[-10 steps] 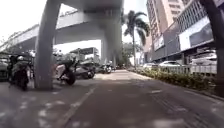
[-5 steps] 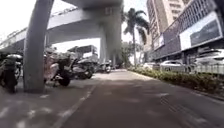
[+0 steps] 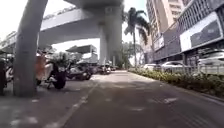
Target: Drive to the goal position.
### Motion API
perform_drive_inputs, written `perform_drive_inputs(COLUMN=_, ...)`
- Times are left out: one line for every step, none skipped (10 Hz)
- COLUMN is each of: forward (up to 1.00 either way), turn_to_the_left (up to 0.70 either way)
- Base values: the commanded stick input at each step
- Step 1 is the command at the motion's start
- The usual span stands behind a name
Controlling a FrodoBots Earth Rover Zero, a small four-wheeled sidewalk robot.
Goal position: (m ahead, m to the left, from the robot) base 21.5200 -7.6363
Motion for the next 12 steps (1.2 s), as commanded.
perform_drive_inputs(forward=0.45, turn_to_the_left=0.0)
perform_drive_inputs(forward=0.45, turn_to_the_left=0.0)
perform_drive_inputs(forward=0.45, turn_to_the_left=0.0)
perform_drive_inputs(forward=0.45, turn_to_the_left=-0.03)
perform_drive_inputs(forward=0.45, turn_to_the_left=-0.05)
perform_drive_inputs(forward=0.45, turn_to_the_left=-0.27)
perform_drive_inputs(forward=0.45, turn_to_the_left=-0.27)
perform_drive_inputs(forward=0.45, turn_to_the_left=-0.27)
perform_drive_inputs(forward=0.45, turn_to_the_left=-0.13)
perform_drive_inputs(forward=0.45, turn_to_the_left=0.0)
perform_drive_inputs(forward=0.45, turn_to_the_left=0.0)
perform_drive_inputs(forward=0.45, turn_to_the_left=0.0)
